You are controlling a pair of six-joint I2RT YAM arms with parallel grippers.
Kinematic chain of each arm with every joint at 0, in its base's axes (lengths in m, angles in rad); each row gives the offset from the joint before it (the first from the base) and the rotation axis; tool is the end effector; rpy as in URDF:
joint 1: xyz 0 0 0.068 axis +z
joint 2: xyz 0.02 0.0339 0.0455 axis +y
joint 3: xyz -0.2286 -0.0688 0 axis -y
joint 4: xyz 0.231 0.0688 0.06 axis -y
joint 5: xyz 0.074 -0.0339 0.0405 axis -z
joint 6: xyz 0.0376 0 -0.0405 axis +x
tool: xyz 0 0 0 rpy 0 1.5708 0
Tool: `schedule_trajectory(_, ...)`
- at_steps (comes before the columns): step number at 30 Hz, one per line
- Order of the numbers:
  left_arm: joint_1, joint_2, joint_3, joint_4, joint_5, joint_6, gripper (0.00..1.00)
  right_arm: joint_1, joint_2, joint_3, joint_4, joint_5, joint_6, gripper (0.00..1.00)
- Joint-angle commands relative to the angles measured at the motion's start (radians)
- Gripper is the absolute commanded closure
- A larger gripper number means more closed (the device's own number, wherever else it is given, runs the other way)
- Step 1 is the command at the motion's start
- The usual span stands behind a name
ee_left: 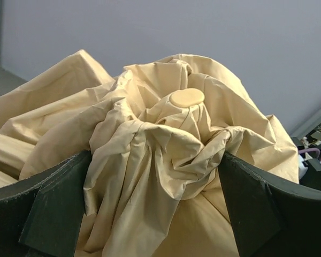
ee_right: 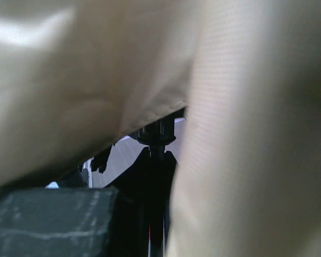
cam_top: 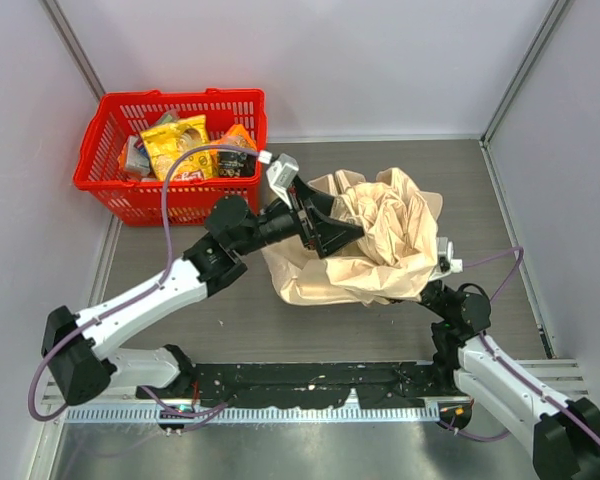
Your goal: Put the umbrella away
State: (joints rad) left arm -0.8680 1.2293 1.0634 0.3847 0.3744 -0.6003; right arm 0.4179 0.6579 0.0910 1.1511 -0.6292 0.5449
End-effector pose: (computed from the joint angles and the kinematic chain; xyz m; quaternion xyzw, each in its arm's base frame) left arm 0.1754 -0.2283 0.3736 0.2259 0.5899 -0.5999 0.4910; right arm 0.1311 0.0824 0.2374 -0.2434 0.4667 0.5177 0.6745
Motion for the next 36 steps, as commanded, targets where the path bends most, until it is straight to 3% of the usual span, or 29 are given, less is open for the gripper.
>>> schedule_trajectory(1, -0.012, 0.027, 0.001, 0.249, 0.096, -0.018, 0.00, -0.001, -0.015, 0.062, 0.070, -0.029, -0.007, 0.99)
schedule_trajectory(9, -0.029, 0.139, 0.084, 0.410, 0.222, -0.114, 0.00, -0.001, -0.032, 0.088, -0.002, -0.081, -0.039, 0.99)
schedule_trajectory(16, -0.031, 0.206, 0.142, 0.404, 0.233, -0.167, 0.00, -0.001, -0.101, 0.122, -0.175, -0.098, -0.115, 0.99)
schedule_trajectory(18, -0.031, 0.211, 0.144, 0.414, 0.222, -0.174, 0.08, -0.001, -0.104, 0.125, -0.180, -0.102, -0.114, 0.99)
schedule_trajectory(23, -0.031, 0.225, 0.165, 0.425, 0.225, -0.194, 0.40, 0.004, -0.099, 0.130, -0.188, -0.109, -0.112, 0.99)
schedule_trajectory(26, -0.031, 0.220, 0.162, 0.444, 0.227, -0.205, 0.65, 0.010, -0.106, 0.133, -0.208, -0.110, -0.112, 0.99)
schedule_trajectory(29, -0.031, 0.200, 0.149, 0.461, 0.233, -0.198, 0.97, 0.016, -0.110, 0.136, -0.215, -0.095, -0.085, 0.99)
schedule_trajectory(32, -0.029, 0.150, 0.110, 0.421, 0.192, -0.129, 1.00, 0.016, -0.138, 0.147, -0.327, 0.006, -0.057, 0.98)
schedule_trajectory(33, -0.029, 0.130, 0.103, 0.383, 0.183, -0.092, 1.00, 0.016, -0.144, 0.157, -0.446, 0.057, -0.059, 0.93)
schedule_trajectory(34, -0.028, 0.107, 0.098, 0.347, 0.167, -0.054, 1.00, 0.018, -0.165, 0.189, -0.532, 0.077, -0.065, 0.80)
schedule_trajectory(35, -0.026, 0.086, 0.092, 0.309, 0.143, -0.023, 1.00, 0.016, -0.176, 0.205, -0.654, 0.123, -0.065, 0.73)
schedule_trajectory(36, -0.025, 0.061, 0.084, 0.281, 0.123, 0.012, 1.00, 0.016, -0.200, 0.228, -0.719, 0.140, -0.069, 0.59)
